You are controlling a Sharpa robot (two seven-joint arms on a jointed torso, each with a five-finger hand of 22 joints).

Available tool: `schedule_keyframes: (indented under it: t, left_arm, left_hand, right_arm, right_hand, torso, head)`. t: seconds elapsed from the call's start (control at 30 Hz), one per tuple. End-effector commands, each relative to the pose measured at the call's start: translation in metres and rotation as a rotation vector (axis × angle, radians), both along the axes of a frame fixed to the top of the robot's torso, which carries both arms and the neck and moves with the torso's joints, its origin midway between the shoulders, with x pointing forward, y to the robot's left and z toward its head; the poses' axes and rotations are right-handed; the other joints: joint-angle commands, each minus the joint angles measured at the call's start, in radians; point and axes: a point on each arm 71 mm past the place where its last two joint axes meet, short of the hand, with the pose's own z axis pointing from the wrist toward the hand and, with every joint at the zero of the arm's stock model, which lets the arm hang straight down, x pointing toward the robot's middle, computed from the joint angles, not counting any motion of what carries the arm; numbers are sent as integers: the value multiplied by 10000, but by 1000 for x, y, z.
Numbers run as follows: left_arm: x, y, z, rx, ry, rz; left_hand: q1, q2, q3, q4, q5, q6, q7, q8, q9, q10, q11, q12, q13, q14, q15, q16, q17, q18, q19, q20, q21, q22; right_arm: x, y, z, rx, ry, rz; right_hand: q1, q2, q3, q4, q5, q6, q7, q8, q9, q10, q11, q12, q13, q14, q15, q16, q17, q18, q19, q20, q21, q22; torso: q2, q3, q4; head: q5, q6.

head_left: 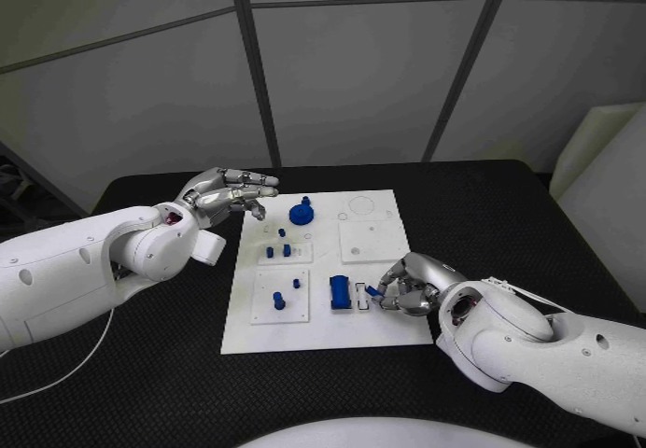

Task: Assemble the parts on the task board

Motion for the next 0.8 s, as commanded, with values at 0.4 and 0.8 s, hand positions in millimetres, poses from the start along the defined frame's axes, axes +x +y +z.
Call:
schedule_keyframes:
  t: [0.4,0.8]
  left_arm:
    - [0,-4,1,-107,18,-177]
    - [0,-5,1,-116,45,-233]
  left_hand:
    - [-3,67,3,-67,65,-3,39,-67,-6,-48,28,-50,17,-25,19,-48,-7,-110,-50,-6,-33,13]
    - [-3,67,3,-67,65,-3,39,-67,-6,-48,28,-50,17,-25,19,-48,-7,-110,-50,-6,-33,13]
  right_arm:
    - [8,17,-11,223,725,63]
    - [9,22,-12,189,760,149]
  right_hand:
    - [-496,-121,-36,553,-103,492,-241,93,63,345,-258,194,139,648,-127,96,542,-31,504,-116,65,1623]
    - [-1282,-159,-282,1262,-280,834,-306,138,146,421,-302,284,225,656,-159,123,596,-34,511,-142,74,1642]
  torso:
    - [11,9,-16]
    - [0,16,-23]
  head:
    - [67,10]
    - [75,-6]
